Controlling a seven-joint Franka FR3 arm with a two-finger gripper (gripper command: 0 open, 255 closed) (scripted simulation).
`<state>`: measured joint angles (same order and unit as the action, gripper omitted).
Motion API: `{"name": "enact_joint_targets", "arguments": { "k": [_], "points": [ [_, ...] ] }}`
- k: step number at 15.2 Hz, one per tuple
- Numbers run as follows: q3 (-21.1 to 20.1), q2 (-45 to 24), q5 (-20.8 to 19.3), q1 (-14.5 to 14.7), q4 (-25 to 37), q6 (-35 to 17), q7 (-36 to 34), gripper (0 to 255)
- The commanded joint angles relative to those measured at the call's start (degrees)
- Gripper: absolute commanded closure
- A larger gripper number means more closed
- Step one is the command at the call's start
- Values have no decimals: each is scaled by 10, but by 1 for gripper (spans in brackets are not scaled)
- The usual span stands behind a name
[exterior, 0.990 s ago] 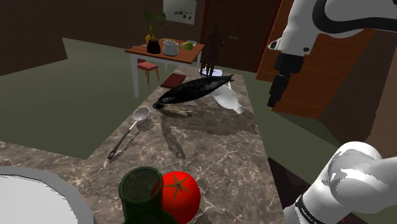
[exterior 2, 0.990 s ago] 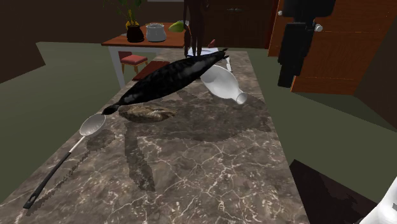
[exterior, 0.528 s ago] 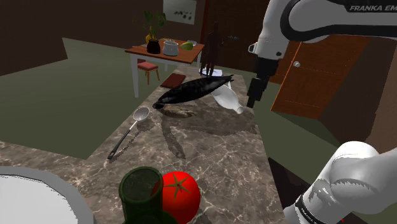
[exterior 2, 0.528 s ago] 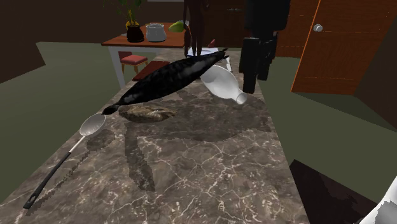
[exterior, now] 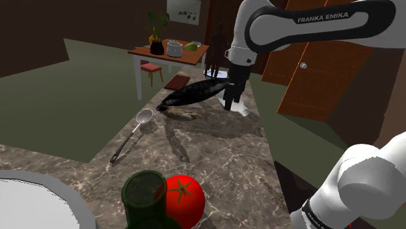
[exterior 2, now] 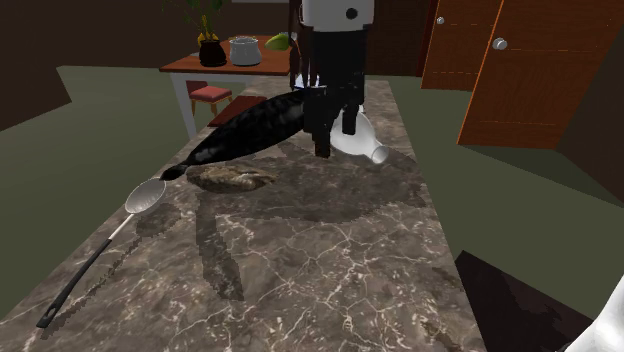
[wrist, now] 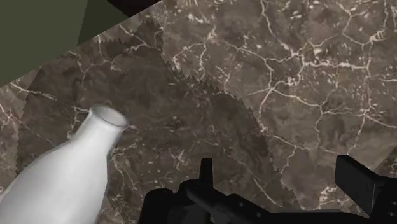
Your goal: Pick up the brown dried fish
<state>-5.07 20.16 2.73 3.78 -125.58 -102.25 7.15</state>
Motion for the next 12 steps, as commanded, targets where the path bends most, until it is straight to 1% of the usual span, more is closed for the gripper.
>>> {"name": "enact_joint_targets", "arguments": {
  "k": [1, 7, 12],
  "points": [
    [-11, -46, -7, 4, 28, -20, -8, 0],
    [-33, -175, -39, 14, 125, -56, -28, 0],
    [-46, -287, -76, 28, 227, -65, -46, 0]
  ]
}}
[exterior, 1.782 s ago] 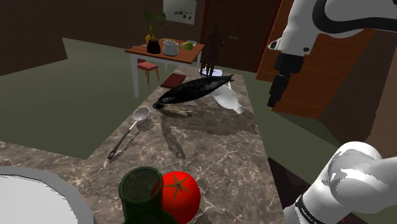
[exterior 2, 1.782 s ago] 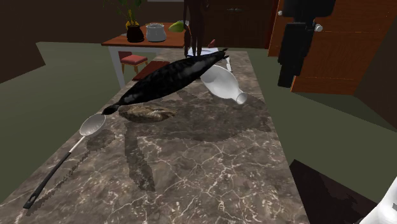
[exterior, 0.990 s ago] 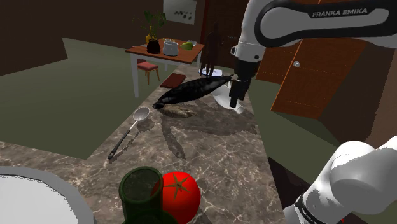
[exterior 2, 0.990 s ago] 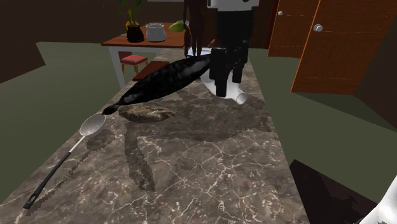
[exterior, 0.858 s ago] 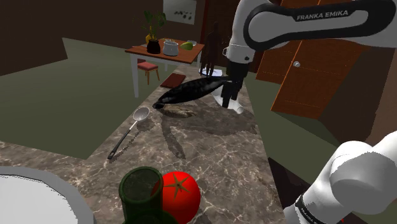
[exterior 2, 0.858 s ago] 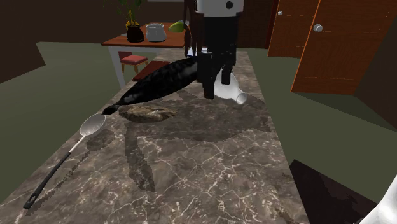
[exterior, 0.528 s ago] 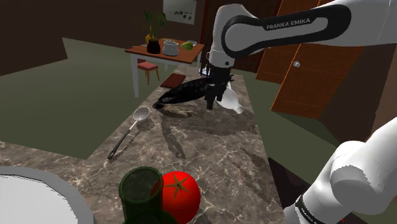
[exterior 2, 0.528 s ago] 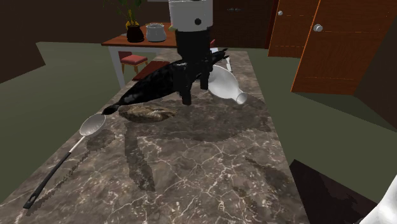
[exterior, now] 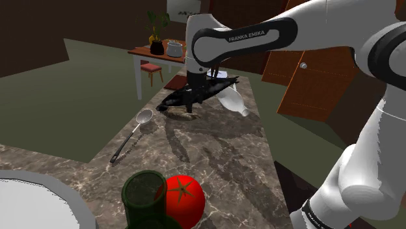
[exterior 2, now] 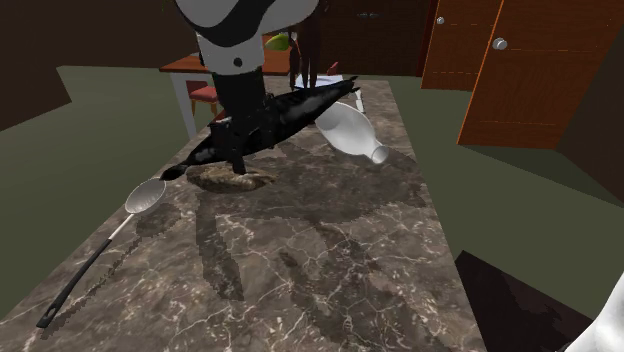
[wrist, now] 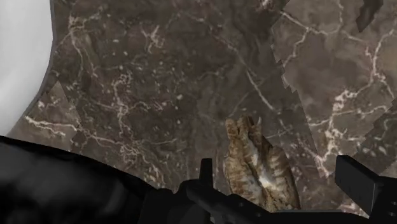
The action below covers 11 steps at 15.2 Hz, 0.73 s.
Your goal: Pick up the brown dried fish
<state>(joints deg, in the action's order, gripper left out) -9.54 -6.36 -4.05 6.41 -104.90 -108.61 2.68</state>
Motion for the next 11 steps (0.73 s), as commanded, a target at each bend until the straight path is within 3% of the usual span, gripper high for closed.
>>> {"name": "enact_joint_targets", "arguments": {
  "k": [1, 5, 11],
  "points": [
    [-3, -45, -15, 6, 44, -1, -4, 0],
    [-5, -139, -46, 25, 148, 10, -14, 0],
    [-4, -154, -51, 26, 129, -23, -19, 0]
  ]
}}
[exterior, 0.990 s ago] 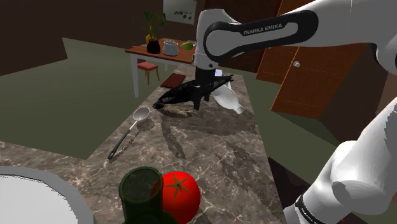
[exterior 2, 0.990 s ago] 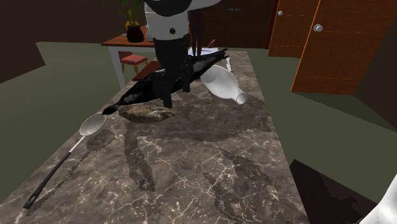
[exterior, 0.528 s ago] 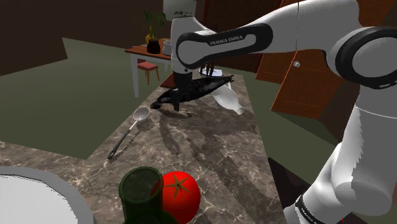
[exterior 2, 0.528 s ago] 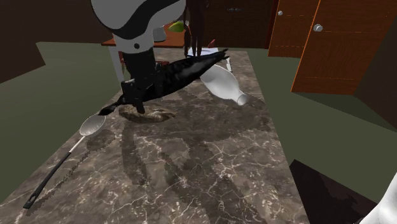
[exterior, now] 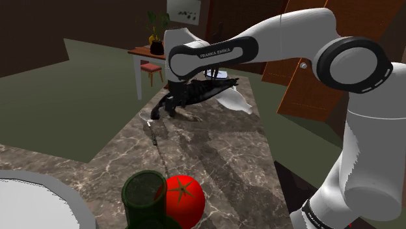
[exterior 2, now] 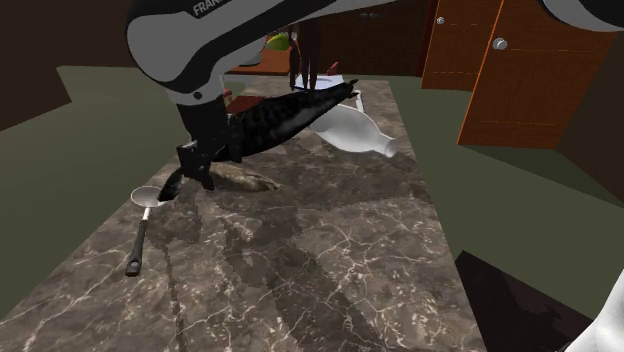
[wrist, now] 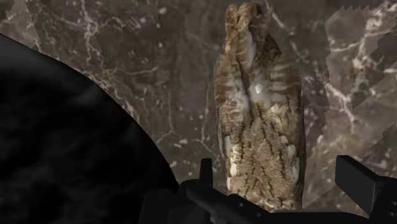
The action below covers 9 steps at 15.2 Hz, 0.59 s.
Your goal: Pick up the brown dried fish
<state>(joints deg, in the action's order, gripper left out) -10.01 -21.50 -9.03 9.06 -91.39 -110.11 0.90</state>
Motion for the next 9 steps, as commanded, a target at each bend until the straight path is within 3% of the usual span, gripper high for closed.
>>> {"name": "enact_joint_targets", "arguments": {
  "k": [1, 4, 5, 9],
  "points": [
    [1, -5, -2, 0, -11, -15, -2, 0],
    [1, -8, -3, -1, -18, -26, -4, 0],
    [1, -11, -3, 0, -15, -25, -3, 255],
    [1, -14, -4, 1, -14, -27, -6, 255]
  ]
}}
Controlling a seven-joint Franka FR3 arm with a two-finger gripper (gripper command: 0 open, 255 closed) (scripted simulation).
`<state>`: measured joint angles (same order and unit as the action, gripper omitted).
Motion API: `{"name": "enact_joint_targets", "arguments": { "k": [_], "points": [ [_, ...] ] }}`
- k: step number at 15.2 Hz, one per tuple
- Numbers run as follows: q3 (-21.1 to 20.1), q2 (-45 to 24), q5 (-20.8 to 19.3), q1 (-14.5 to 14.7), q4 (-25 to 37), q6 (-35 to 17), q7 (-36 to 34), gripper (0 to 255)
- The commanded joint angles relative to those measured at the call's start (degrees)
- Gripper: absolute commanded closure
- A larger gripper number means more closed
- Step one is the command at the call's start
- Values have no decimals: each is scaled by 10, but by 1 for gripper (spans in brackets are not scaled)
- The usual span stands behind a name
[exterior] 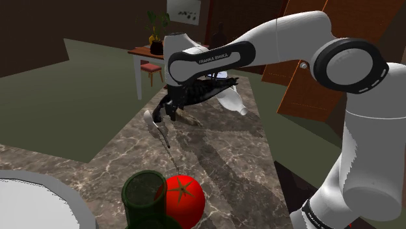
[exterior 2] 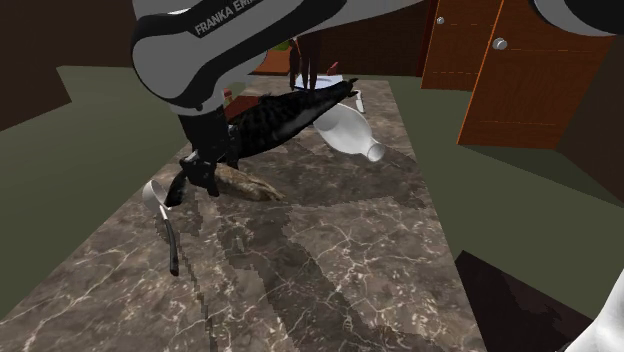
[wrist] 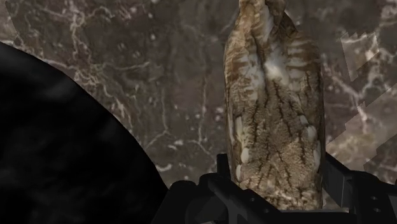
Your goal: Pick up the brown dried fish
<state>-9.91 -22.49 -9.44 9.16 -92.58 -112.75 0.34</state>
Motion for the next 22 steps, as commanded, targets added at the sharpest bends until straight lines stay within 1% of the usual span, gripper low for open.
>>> {"name": "enact_joint_targets", "arguments": {
  "k": [1, 5, 20, 22],
  "points": [
    [0, -4, 0, 0, -2, 0, 0, 255],
    [0, 2, 1, -2, -6, 1, 2, 255],
    [-3, 24, 9, 0, 78, 106, 14, 255],
    [-3, 24, 9, 0, 79, 107, 14, 255]
  ]
}}
